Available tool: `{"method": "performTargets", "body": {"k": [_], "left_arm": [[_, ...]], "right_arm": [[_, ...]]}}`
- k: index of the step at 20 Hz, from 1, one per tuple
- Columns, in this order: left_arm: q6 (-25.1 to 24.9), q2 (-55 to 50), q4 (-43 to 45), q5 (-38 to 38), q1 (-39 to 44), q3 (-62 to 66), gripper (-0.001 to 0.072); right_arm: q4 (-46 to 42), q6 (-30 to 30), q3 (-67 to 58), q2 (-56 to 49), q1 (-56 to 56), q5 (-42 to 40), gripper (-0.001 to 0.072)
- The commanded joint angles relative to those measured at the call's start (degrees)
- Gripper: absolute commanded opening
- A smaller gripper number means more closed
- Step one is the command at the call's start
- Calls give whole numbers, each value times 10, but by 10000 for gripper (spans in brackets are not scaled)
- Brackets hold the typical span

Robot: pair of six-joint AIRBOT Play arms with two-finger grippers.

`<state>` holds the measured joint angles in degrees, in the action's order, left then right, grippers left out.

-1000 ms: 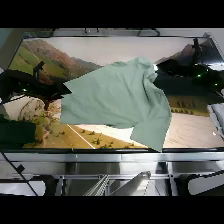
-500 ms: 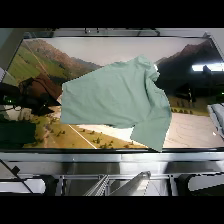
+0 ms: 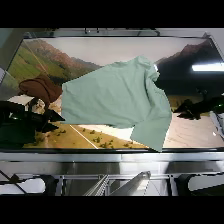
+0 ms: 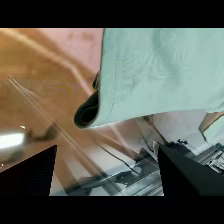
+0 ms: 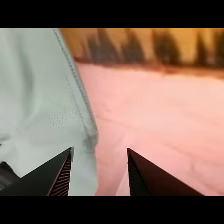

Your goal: Fold the shirts.

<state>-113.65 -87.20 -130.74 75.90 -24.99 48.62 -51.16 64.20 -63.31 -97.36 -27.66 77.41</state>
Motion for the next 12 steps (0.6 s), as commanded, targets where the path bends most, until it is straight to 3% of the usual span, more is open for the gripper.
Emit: {"method": "performTargets", "body": {"k": [1, 5, 7, 8, 10, 12], "left_arm": [[-4, 0, 2, -30, -1, -13, 702], [-3, 0, 1, -53, 0, -13, 702], [-3, 0, 0, -70, 1, -13, 702], [-3, 0, 0, -83, 5, -13, 702], [-3, 0, 1, -113, 14, -13, 702], [-3, 0, 1, -150, 31, -13, 701]], "right_arm": [[30, -29, 43, -8, 16, -35, 399], [103, -64, 46, -26, 68, -35, 375], [149, -89, 45, -26, 89, -35, 188], [170, -97, 45, -26, 93, -35, 168], [194, -107, 45, -26, 94, -35, 47], [193, -107, 45, -25, 94, -31, 18]]}}
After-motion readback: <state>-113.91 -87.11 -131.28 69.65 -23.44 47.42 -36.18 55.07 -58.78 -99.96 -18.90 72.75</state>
